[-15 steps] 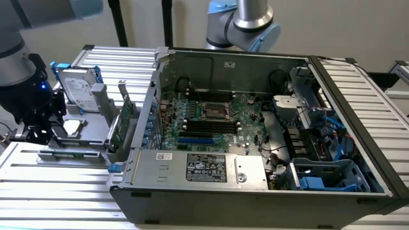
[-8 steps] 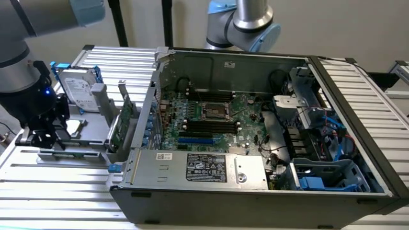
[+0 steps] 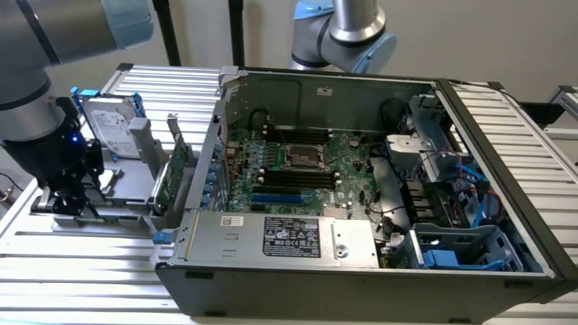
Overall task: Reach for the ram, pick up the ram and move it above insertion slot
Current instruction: 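Pick up the ram and move it above insertion slot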
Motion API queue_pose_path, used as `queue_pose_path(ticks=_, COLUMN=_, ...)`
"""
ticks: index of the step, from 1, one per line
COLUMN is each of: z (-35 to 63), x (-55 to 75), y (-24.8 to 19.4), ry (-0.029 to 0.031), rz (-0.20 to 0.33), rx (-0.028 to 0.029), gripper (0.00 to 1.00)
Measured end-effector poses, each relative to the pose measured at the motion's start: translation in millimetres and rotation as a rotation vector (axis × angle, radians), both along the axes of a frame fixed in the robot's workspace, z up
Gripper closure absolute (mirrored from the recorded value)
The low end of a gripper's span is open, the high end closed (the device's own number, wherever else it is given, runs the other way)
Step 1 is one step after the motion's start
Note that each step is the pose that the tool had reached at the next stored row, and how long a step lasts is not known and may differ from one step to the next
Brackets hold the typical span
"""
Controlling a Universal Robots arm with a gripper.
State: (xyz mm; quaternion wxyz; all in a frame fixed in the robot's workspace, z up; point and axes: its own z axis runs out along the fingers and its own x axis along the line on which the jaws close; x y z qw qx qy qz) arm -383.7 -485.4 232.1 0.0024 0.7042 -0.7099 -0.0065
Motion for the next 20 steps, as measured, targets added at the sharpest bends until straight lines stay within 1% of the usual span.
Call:
queue_pose_path(ticks=13, z=-20.9, x=3.5, y=0.7, ry=-0.0001, rz=0.003, rx=0.0001, gripper=0.64)
queue_pose_path(ticks=17, z=-24.6, x=3.6, y=1.2, ry=0.0001, rz=0.003, rx=0.0005, gripper=0.64)
queue_pose_path(ticks=20, z=-26.4, x=3.6, y=3.0, ry=0.0005, rz=0.004, rx=0.0011, gripper=0.64)
